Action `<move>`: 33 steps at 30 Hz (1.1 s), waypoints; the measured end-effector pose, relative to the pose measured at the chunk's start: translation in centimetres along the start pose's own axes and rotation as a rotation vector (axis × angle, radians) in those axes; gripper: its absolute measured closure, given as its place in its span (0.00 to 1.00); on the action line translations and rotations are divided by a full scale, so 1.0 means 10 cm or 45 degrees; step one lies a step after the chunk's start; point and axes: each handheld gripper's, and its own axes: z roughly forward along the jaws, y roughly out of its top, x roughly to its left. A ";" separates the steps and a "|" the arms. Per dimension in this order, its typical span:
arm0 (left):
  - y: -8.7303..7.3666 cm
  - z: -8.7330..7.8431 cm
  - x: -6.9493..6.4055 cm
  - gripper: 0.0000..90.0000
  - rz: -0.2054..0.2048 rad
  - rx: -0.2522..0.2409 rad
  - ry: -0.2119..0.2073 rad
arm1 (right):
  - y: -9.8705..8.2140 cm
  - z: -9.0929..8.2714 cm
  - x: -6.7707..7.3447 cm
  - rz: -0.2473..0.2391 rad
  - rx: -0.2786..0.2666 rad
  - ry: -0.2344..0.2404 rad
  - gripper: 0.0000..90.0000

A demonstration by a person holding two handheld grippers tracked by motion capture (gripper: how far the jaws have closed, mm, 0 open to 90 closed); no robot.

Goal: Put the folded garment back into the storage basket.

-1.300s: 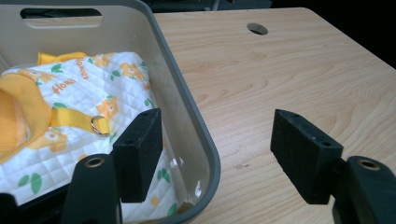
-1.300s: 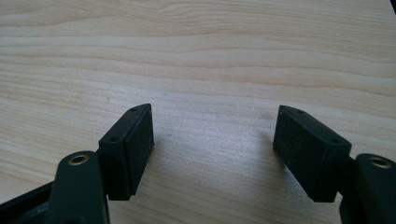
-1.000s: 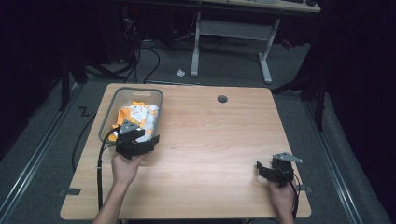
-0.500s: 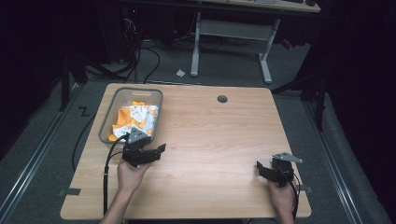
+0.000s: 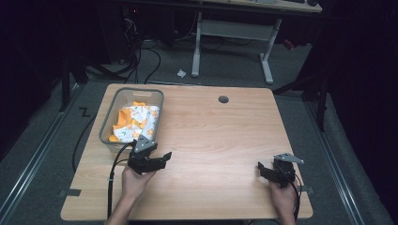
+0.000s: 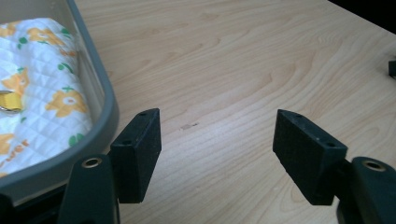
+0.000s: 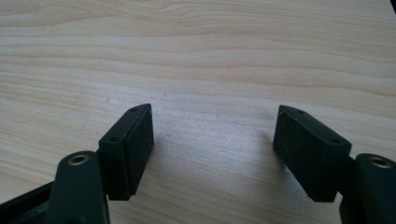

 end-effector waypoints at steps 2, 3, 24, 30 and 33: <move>-0.04 0.02 -0.02 0.36 0.016 0.018 -0.003 | 0.00 0.00 0.00 -0.003 0.001 -0.001 0.33; -0.05 0.02 -0.02 0.36 0.019 0.024 -0.007 | 0.00 0.00 0.00 -0.003 0.002 -0.001 0.33; -0.29 0.21 -0.10 0.37 0.032 0.089 0.023 | 0.00 0.00 0.00 -0.001 0.000 0.000 0.33; -0.36 0.28 -0.12 0.37 0.043 0.115 0.046 | 0.00 0.00 0.00 -0.001 0.000 0.000 0.33; -0.38 0.32 -0.13 0.37 0.045 0.110 0.057 | 0.00 0.00 0.00 -0.001 0.000 0.000 0.33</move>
